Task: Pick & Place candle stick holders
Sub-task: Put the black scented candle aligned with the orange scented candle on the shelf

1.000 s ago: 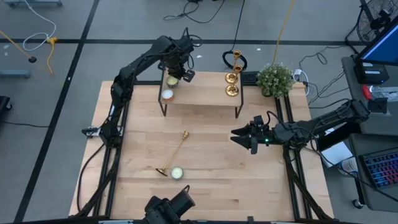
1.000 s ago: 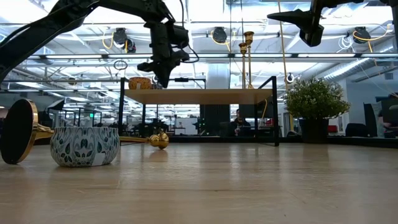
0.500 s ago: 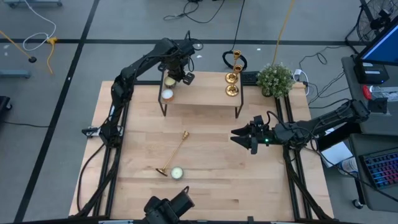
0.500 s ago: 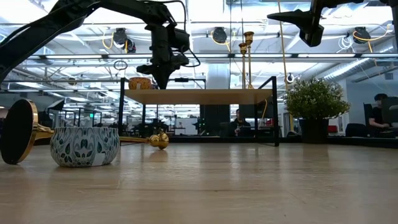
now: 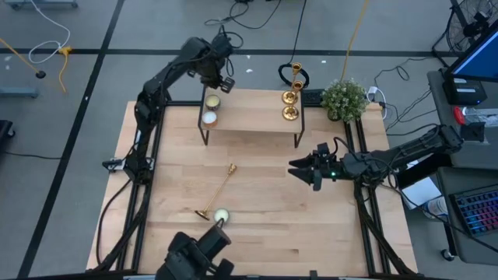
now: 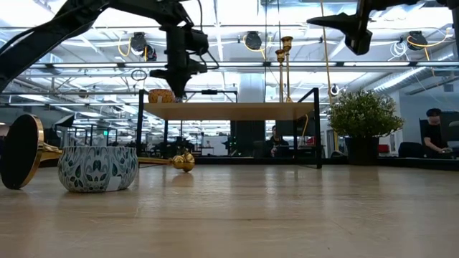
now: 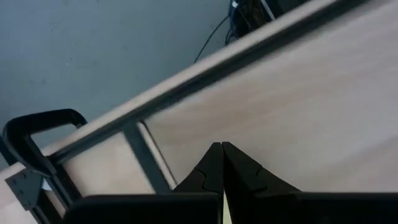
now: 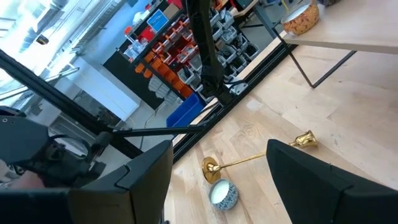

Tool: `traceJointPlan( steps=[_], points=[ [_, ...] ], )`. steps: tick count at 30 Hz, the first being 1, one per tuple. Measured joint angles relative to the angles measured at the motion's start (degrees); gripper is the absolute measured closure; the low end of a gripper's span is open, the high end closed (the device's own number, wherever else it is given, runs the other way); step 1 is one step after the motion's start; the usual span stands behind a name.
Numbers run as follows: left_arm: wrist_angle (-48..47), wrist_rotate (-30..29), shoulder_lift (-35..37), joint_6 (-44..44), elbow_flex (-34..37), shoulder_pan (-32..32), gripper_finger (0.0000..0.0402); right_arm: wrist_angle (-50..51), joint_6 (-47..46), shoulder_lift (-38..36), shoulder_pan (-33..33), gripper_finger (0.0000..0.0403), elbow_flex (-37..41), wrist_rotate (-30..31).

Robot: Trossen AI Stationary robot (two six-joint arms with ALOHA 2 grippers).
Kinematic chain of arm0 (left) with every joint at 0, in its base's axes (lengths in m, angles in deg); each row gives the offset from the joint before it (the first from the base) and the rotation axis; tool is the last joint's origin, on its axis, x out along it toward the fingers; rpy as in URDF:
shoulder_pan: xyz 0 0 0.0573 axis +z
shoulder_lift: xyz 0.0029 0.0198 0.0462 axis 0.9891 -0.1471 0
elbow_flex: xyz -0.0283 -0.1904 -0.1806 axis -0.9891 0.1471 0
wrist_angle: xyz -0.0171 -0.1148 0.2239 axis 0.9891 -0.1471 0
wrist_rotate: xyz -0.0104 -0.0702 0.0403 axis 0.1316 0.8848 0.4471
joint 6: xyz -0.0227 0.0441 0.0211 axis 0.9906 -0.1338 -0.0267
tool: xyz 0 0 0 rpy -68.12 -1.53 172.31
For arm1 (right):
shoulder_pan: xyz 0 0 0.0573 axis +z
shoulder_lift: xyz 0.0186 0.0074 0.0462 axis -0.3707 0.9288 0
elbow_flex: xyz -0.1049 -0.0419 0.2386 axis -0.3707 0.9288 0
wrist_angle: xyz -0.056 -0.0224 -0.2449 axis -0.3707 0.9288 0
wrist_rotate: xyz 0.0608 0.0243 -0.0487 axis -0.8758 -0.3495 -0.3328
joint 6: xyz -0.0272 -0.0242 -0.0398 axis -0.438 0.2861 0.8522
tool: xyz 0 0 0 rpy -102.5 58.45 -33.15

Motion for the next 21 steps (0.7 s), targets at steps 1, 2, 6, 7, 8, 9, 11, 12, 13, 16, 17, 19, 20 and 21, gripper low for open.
traceJointPlan(
  steps=[1, 2, 6, 7, 8, 9, 11, 12, 13, 16, 17, 19, 20, 21],
  points=[
    [0.10, 0.20, 0.00, -0.03, 0.00, 0.38, 0.0402, 0.00, -0.12, 0.00, -0.22, 0.0147, 0.00, -0.01],
    [0.11, 0.24, 0.00, -0.09, -0.02, 0.65, 0.0402, 0.00, -0.21, 0.00, -0.35, 0.0147, 0.00, -0.02],
    [0.31, 1.76, 0.00, -1.67, -0.02, 1.26, 0.0402, 0.00, -0.23, 0.00, -0.40, 0.0147, 0.00, 0.46],
    [0.74, 3.37, 0.00, -2.70, -0.02, 1.26, 0.0402, 0.00, -0.23, 0.00, -0.36, 0.0147, 0.00, 1.06],
    [1.13, 4.81, 0.00, -3.59, -0.02, 1.12, 0.0402, 0.00, -0.23, 0.00, -0.37, 0.0147, 0.00, 1.24],
    [1.39, 6.07, 0.00, -4.31, -0.02, 0.92, 0.0402, 0.00, -0.12, 0.00, -0.38, 0.0147, 0.00, 1.31],
    [1.13, 7.66, 0.00, -4.74, -0.04, 0.32, 0.0402, 0.00, -0.05, 0.00, -0.75, 0.0147, 0.00, 1.42],
    [0.44, 7.84, 0.00, -4.79, -0.04, 0.10, 0.0402, 0.00, -0.05, 0.00, -1.03, 0.0147, 0.00, 1.41],
    [0.00, 7.85, -0.01, -5.15, -0.04, -0.16, 0.0402, 0.00, -0.05, 0.00, -1.21, 0.0147, 0.00, 1.38],
    [-0.04, 9.83, -0.26, -6.91, -0.04, -0.82, 0.0402, 0.00, -0.05, 0.00, -1.83, 0.0147, 0.00, 1.33],
    [0.00, 10.76, -0.35, -7.30, -0.04, -0.89, 0.0402, 0.00, -0.05, 0.00, -1.86, 0.0147, 0.00, 1.33],
    [0.12, 11.48, -0.39, -7.62, -0.04, -1.23, 0.0402, 0.00, -0.03, 0.00, -1.88, 0.0147, 0.00, 1.33],
    [0.13, 11.75, -0.39, -7.95, -0.04, -1.39, 0.0402, 0.00, -0.03, 0.00, -1.88, 0.0147, 0.00, 1.31],
    [0.09, 11.92, -0.39, -8.25, -0.07, -1.58, 0.0402, 0.00, -0.03, 0.00, -1.88, 0.0147, 0.00, 1.31]
  ],
)
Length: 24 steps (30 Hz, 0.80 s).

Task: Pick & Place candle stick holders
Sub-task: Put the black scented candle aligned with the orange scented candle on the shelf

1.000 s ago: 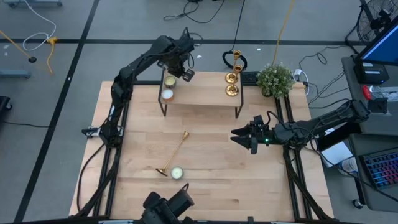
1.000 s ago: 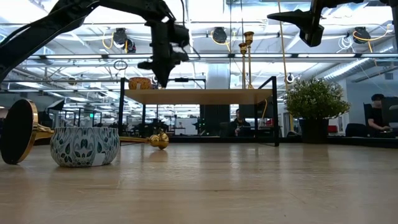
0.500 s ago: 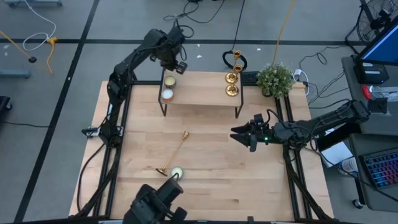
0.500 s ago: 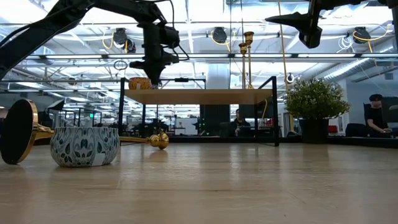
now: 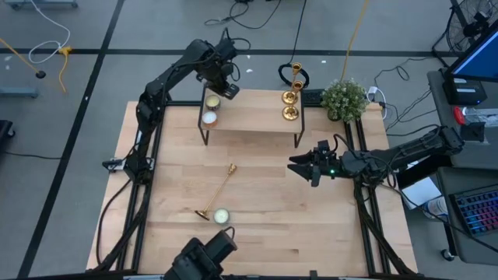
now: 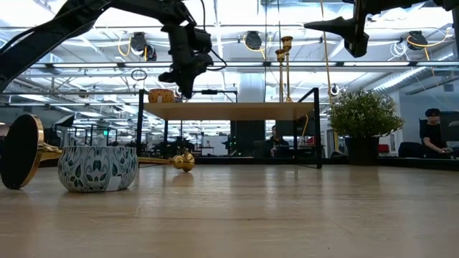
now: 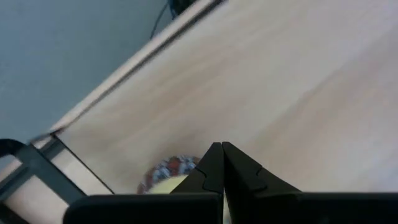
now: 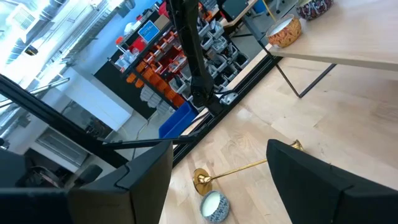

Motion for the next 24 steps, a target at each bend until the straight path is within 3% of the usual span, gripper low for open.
traceJointPlan(
  steps=[24],
  points=[
    [-0.04, -1.53, 0.00, -1.23, 2.04, -1.23, 0.0402, 0.00, 0.02, 0.00, 0.00, 0.0147, 0.00, -0.12]
  ],
)
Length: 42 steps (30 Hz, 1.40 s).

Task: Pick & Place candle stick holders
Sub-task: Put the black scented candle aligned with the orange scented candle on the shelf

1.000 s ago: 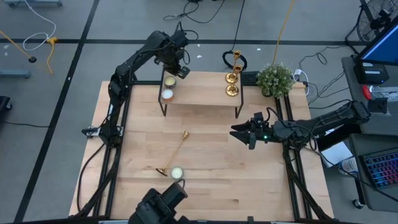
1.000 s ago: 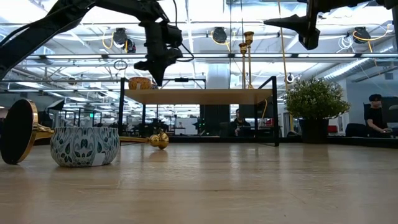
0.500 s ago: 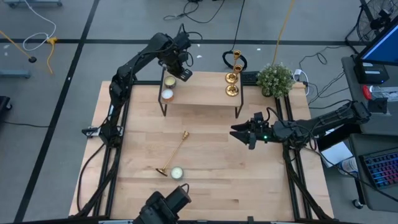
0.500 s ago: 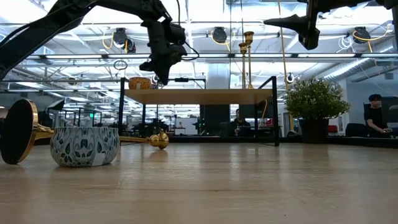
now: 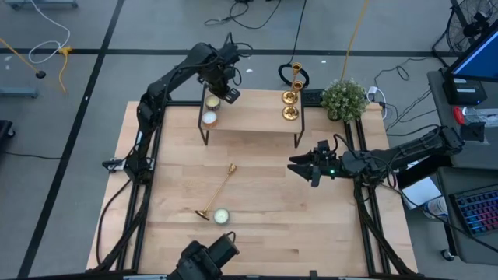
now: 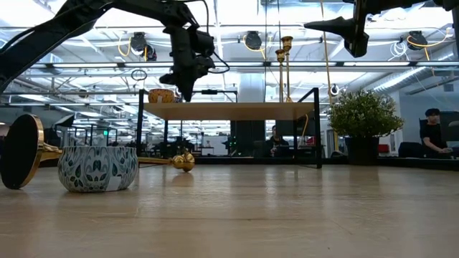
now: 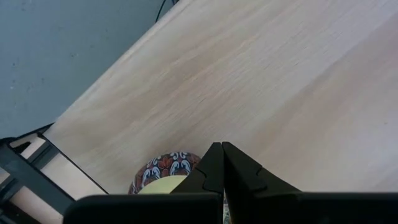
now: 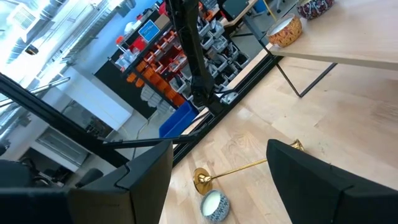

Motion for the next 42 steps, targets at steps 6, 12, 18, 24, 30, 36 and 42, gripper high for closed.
traceJointPlan(
  steps=[6, 12, 18, 24, 30, 36, 42],
  points=[
    [-0.01, -1.60, -0.02, -0.85, 1.00, -0.76, 0.0402, 0.00, -0.15, 0.00, 0.00, 0.0147, 0.00, -0.15],
    [0.03, -2.70, -0.02, -0.87, 1.00, -0.49, 0.0402, 0.00, -0.17, 0.00, 0.00, 0.0147, 0.00, -0.15],
    [0.01, -2.69, -0.02, -1.06, 1.00, -0.26, 0.0402, 0.00, -0.13, 0.00, 0.00, 0.0147, 0.00, -0.17],
    [0.02, -3.09, -0.02, -1.43, 1.02, -0.20, 0.0402, 0.00, -0.04, 0.00, 0.00, 0.0147, 0.00, -0.13],
    [0.02, -3.08, -0.02, -1.65, 1.02, -0.18, 0.0402, 0.00, -0.03, 0.00, 0.00, 0.0147, 0.00, -0.08],
    [-0.12, -3.12, 0.00, -1.72, 0.70, -0.15, 0.0402, 0.00, -0.03, 0.00, 0.00, 0.0147, 0.00, -0.04],
    [0.70, -5.05, 1.47, 1.17, -1.78, 0.72, 0.0402, 0.00, -0.02, 0.00, 0.00, 0.0147, 0.00, 0.03]
  ],
)
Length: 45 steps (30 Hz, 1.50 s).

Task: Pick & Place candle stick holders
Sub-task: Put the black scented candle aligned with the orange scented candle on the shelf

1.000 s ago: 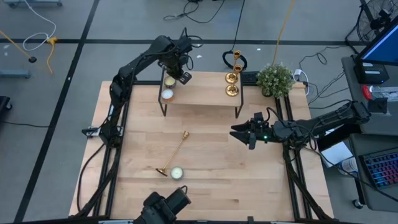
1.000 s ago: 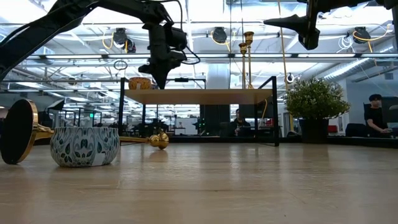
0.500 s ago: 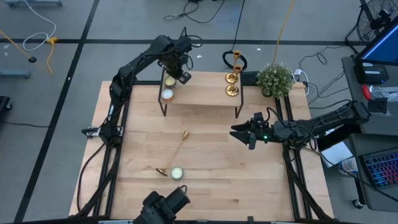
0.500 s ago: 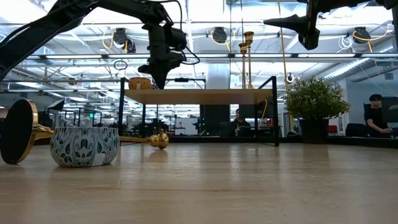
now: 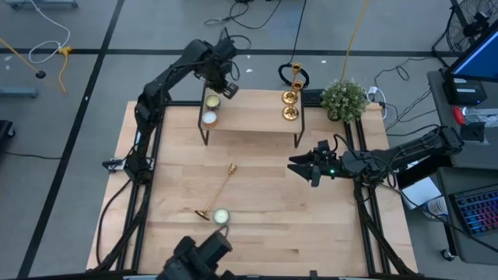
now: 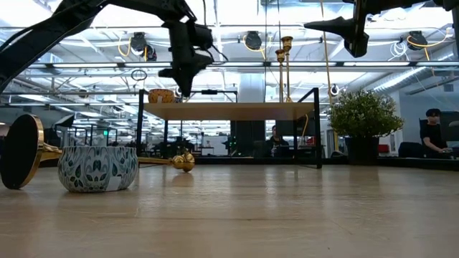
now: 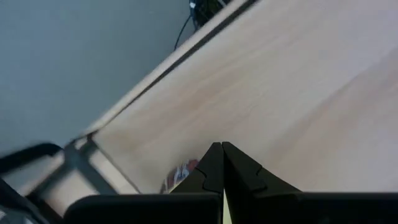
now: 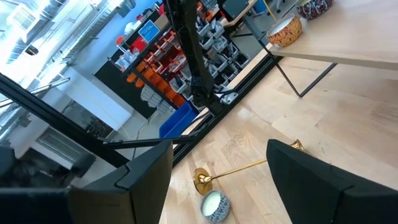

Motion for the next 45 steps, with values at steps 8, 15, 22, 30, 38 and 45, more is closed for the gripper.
traceJointPlan(
  steps=[8, 15, 22, 30, 38, 45],
  points=[
    [-0.54, 9.83, 5.19, 22.23, -0.15, 2.53, 0.0402, 0.00, -0.36, 0.00, -1.30, 0.0147, 0.00, -0.17],
    [-0.65, 14.47, 9.06, 38.83, -0.15, -3.11, 0.0402, 0.02, -0.21, -0.02, -1.81, 0.0147, 0.02, -4.53],
    [-0.67, 19.36, 9.96, 45.12, -0.08, -16.09, 0.0402, 0.04, 0.87, 0.00, -1.81, 0.0147, 0.02, -10.53],
    [-0.60, 8.57, 19.64, 59.21, 2.07, -30.91, 0.0402, 0.09, 1.07, 0.00, -1.81, 0.0147, 0.02, -15.19],
    [-0.81, 5.59, 35.03, 80.51, 24.77, -33.38, 0.0402, 0.09, 1.09, 0.00, -1.81, 0.0147, 0.02, -16.89],
    [-0.61, 11.02, 34.71, 72.96, 35.29, -24.67, 0.0402, 0.30, 1.09, 0.00, -1.34, 0.0147, 0.02, -18.25]
  ],
)
